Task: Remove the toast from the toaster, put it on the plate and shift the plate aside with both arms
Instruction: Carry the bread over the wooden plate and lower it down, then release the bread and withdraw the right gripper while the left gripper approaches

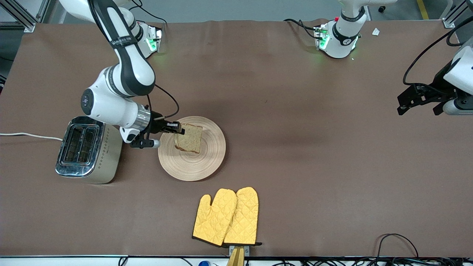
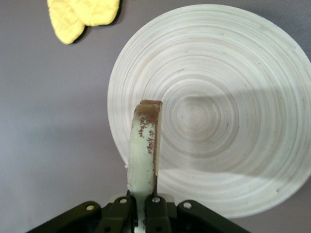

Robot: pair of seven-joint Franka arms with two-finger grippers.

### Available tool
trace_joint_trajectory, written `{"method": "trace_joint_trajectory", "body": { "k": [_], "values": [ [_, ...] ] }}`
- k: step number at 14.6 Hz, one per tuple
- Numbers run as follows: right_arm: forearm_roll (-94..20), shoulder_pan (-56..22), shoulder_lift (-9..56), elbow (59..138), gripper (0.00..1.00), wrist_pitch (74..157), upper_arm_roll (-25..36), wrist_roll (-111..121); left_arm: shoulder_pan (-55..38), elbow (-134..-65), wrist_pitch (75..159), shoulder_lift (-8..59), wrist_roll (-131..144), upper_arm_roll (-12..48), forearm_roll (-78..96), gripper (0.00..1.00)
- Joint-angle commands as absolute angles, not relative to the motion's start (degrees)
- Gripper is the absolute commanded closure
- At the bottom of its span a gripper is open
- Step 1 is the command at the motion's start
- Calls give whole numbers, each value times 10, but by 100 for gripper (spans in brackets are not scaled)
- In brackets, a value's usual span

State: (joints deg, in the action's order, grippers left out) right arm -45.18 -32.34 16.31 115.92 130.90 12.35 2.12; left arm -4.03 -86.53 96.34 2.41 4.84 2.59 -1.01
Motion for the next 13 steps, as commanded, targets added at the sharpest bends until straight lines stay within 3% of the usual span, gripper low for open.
{"method": "trace_joint_trajectory", "body": {
  "k": [1, 13],
  "values": [
    [-477, -334, 192, 1165, 100, 1339, 129, 56, -40, -865, 960, 23, 47, 26, -21, 0],
    [-478, -280, 222, 1199, 100, 1339, 133, 166, -46, -867, 941, 25, 47, 26, -21, 0]
  ]
}}
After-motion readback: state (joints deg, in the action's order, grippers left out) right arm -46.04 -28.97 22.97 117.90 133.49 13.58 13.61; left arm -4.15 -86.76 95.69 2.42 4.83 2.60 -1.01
